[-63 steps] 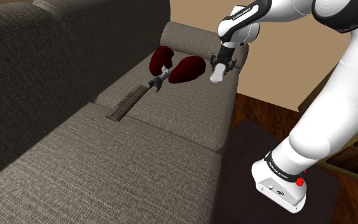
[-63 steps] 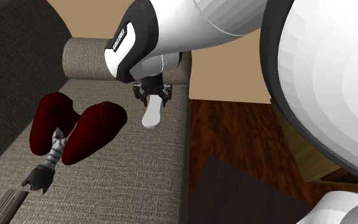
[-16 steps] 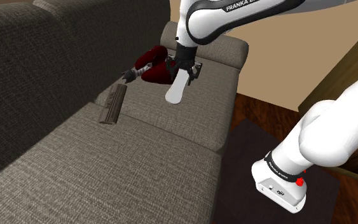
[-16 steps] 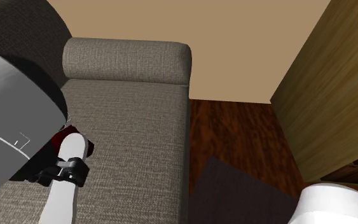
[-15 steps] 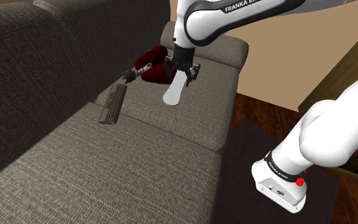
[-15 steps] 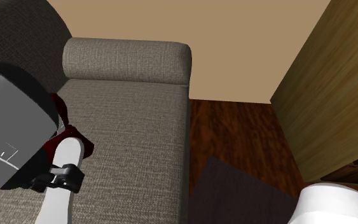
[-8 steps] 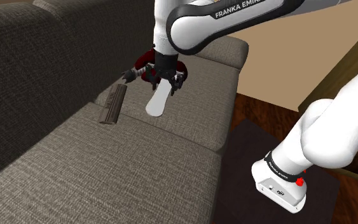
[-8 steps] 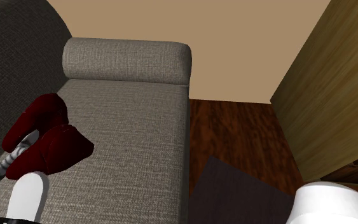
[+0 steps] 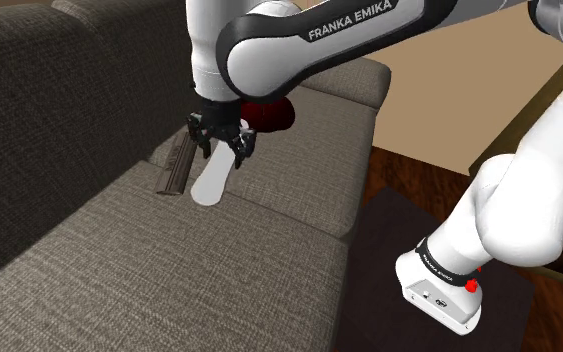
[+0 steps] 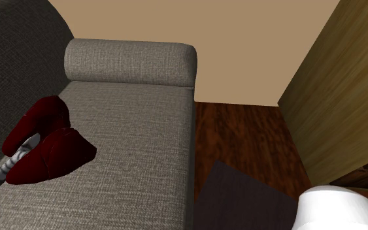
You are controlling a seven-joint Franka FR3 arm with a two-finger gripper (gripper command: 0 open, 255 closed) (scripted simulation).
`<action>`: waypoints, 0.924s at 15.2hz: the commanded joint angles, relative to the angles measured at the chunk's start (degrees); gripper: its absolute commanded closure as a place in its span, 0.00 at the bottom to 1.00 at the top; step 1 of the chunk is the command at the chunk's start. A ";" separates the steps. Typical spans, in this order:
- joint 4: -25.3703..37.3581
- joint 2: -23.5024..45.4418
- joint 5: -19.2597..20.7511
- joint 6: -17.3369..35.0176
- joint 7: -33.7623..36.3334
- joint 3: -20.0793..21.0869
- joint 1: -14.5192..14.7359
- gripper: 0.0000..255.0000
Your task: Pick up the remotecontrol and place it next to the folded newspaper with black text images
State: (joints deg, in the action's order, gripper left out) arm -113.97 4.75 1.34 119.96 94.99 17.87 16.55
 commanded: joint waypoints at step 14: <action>12.27 13.87 6.26 0.53 13.32 3.17 7.95 1.00</action>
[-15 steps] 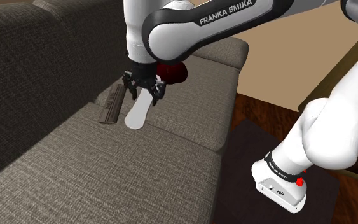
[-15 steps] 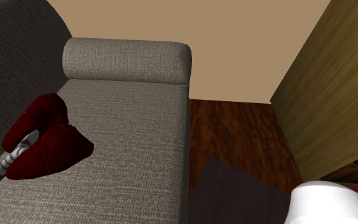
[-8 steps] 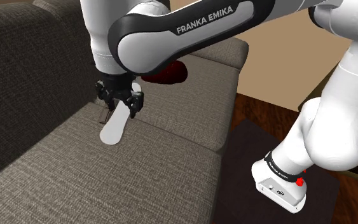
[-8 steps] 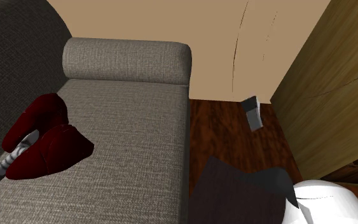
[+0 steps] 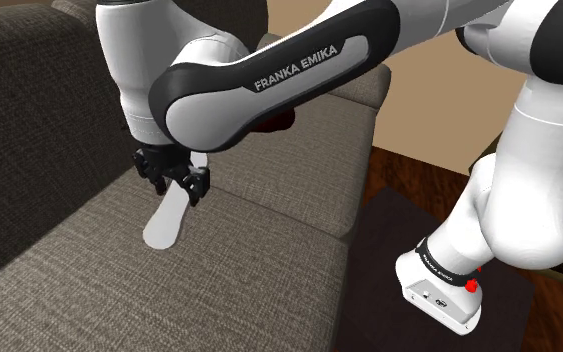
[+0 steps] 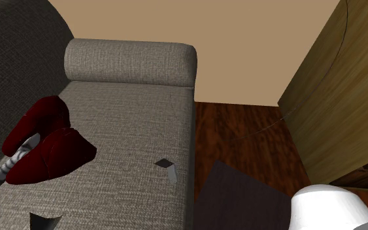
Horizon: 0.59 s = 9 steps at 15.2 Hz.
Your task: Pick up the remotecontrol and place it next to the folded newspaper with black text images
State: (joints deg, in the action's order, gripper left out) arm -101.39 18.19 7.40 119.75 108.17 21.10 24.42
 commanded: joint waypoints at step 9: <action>-2.91 2.99 1.48 5.74 0.96 -0.59 0.42 1.00</action>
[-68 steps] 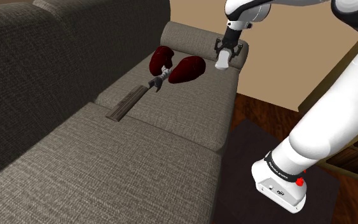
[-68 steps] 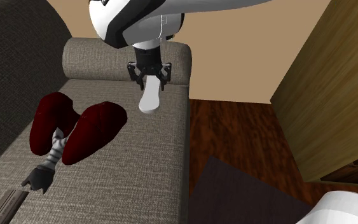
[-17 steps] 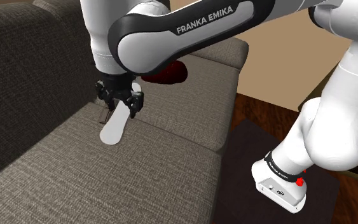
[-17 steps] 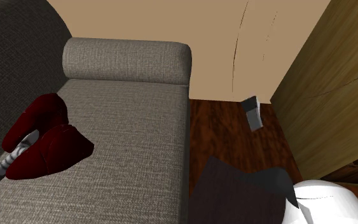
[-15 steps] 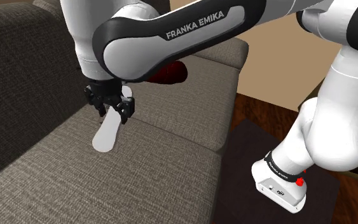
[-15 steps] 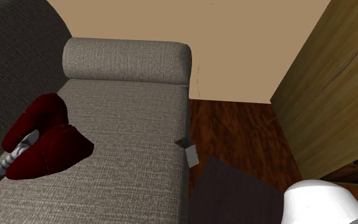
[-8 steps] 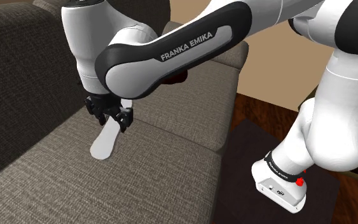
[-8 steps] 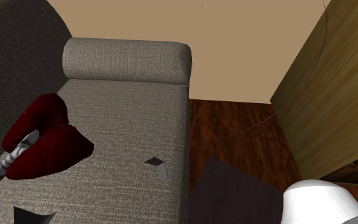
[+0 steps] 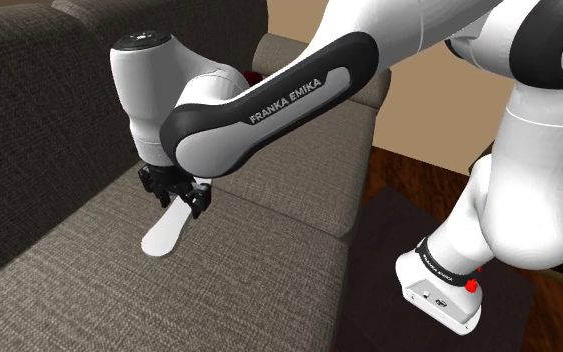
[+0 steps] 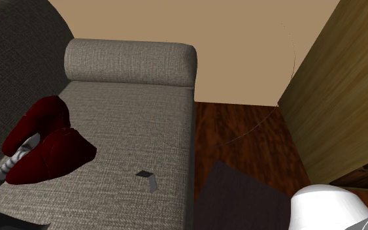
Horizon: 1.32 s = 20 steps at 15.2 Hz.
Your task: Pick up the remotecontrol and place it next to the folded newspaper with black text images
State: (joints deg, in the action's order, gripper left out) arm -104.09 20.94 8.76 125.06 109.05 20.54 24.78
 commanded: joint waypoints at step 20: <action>2.75 -3.09 -1.50 -5.63 -0.96 0.62 -0.41 0.00</action>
State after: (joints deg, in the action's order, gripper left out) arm -101.51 17.92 7.30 119.70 108.14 21.15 24.39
